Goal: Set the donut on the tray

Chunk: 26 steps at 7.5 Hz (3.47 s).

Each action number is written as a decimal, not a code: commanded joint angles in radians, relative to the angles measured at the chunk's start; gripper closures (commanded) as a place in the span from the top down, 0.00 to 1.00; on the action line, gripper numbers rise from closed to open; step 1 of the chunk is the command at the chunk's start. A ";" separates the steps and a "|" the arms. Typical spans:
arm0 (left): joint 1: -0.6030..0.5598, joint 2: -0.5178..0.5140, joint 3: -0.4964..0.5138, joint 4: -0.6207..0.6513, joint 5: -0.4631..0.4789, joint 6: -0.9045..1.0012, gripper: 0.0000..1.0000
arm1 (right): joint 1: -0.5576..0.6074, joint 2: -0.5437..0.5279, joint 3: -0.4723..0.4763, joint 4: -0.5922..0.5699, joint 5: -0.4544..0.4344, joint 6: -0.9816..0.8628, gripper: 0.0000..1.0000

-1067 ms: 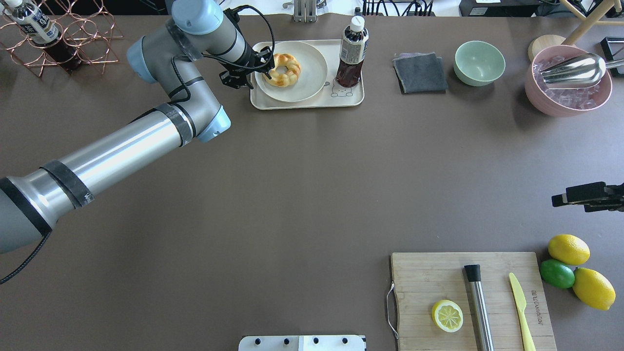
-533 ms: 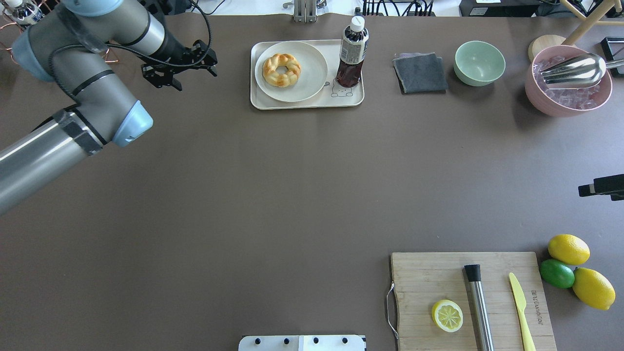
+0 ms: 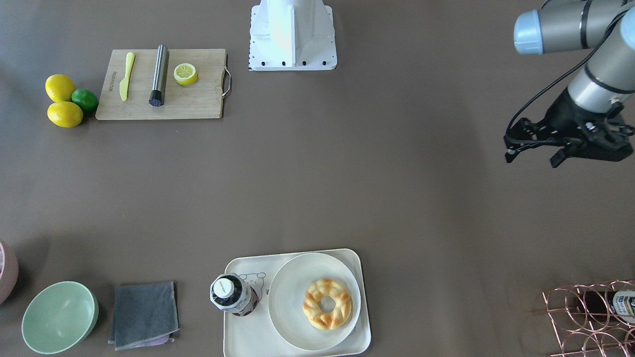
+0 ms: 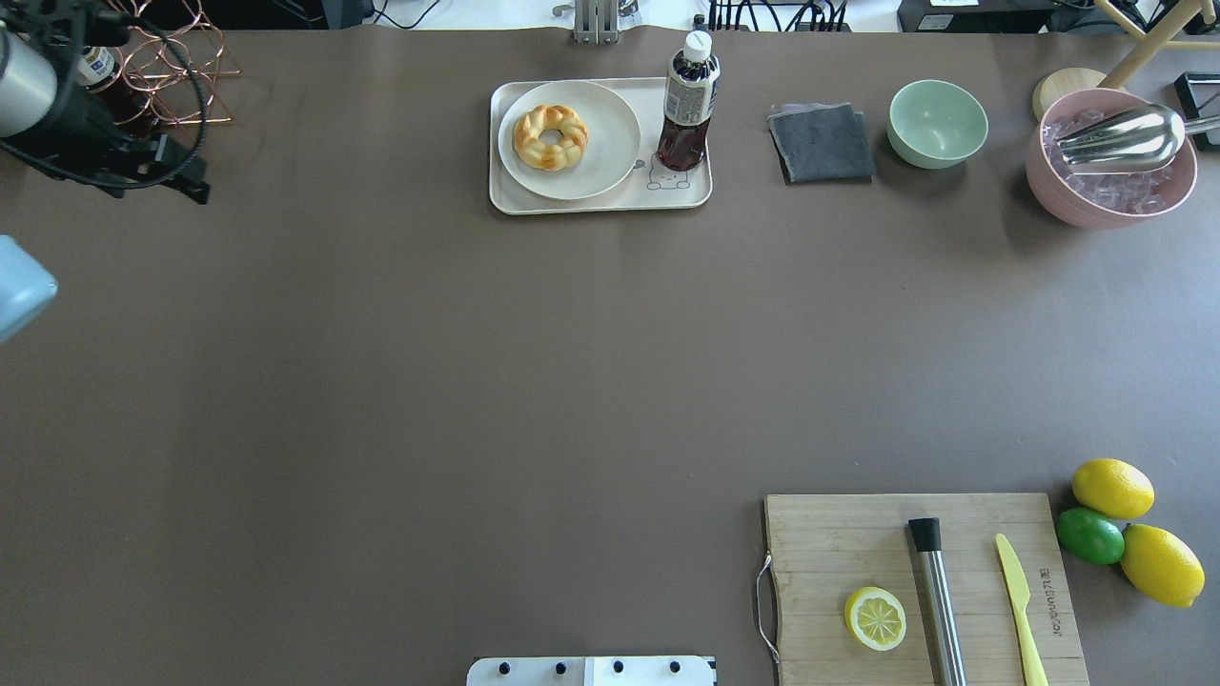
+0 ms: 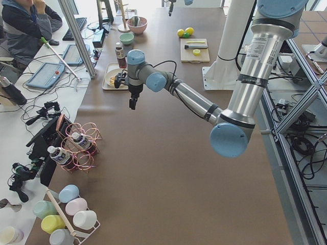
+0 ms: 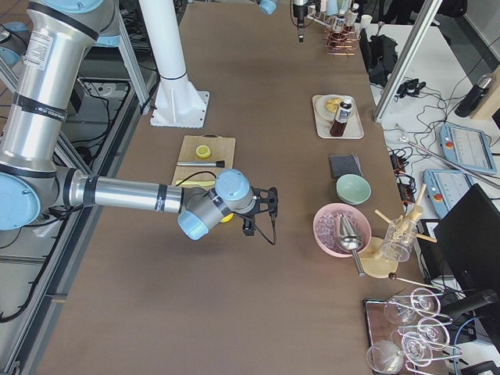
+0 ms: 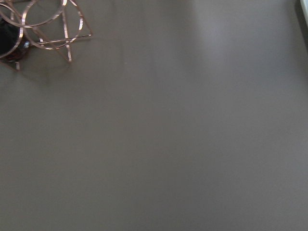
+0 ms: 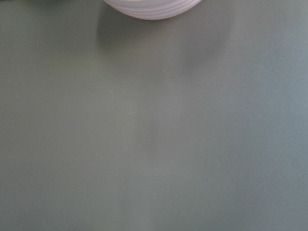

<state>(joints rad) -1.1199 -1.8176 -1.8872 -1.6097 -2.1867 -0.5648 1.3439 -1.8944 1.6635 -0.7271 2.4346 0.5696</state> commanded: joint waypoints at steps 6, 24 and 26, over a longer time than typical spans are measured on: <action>-0.379 0.435 -0.107 0.088 -0.124 0.718 0.97 | 0.179 0.075 -0.047 -0.496 0.000 -0.500 1.00; -0.441 0.494 -0.010 0.175 -0.168 0.711 0.97 | 0.279 0.241 0.084 -1.002 -0.137 -0.729 1.00; -0.483 0.494 -0.032 0.174 -0.171 0.714 0.97 | 0.276 0.242 0.090 -1.002 -0.137 -0.726 1.00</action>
<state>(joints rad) -1.5761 -1.3271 -1.9101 -1.4347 -2.3547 0.1466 1.6229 -1.6527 1.7447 -1.7287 2.2979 -0.1595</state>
